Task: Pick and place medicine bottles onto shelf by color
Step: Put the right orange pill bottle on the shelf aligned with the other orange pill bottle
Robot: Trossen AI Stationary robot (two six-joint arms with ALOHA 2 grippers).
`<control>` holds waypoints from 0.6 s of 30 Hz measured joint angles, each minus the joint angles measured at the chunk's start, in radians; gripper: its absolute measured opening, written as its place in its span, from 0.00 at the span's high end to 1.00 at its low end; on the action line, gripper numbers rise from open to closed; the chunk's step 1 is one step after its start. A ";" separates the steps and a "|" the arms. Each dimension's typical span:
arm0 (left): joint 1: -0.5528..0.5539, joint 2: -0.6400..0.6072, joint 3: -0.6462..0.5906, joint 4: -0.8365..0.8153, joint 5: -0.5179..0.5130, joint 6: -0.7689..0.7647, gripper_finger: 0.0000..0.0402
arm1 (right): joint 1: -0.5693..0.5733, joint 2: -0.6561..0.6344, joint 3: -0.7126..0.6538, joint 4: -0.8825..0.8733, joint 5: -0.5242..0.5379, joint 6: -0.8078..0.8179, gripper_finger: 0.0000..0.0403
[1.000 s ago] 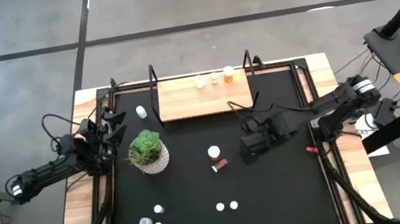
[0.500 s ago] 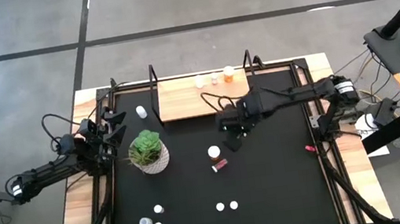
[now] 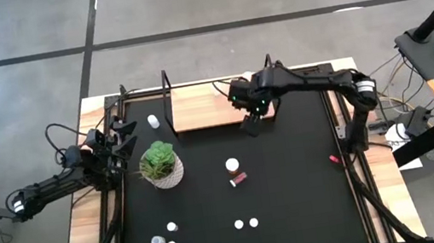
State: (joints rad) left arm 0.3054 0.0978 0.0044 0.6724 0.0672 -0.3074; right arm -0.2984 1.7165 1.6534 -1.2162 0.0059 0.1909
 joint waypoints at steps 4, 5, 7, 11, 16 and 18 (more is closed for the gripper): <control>0.000 0.000 0.000 0.000 0.000 0.000 0.42 | -0.067 0.014 0.009 0.027 -0.008 -0.072 0.49; 0.000 0.000 0.000 0.000 0.000 0.000 0.42 | -0.083 0.017 0.010 0.029 -0.014 -0.096 0.49; 0.000 0.000 0.000 0.000 0.000 0.000 0.42 | -0.109 0.024 0.011 0.029 -0.027 -0.152 0.49; 0.000 0.000 0.000 0.000 0.000 0.000 0.42 | -0.153 0.039 0.011 0.051 -0.036 -0.266 0.49; 0.000 0.000 0.000 0.000 0.000 0.000 0.42 | -0.206 0.073 0.019 0.063 -0.037 -0.399 0.49; 0.000 0.000 0.000 0.000 0.000 0.000 0.42 | -0.235 0.091 0.030 0.065 -0.038 -0.434 0.48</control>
State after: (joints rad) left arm 0.3054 0.0977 0.0044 0.6721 0.0672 -0.3073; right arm -0.5331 1.8077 1.6837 -1.1510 -0.0326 -0.2431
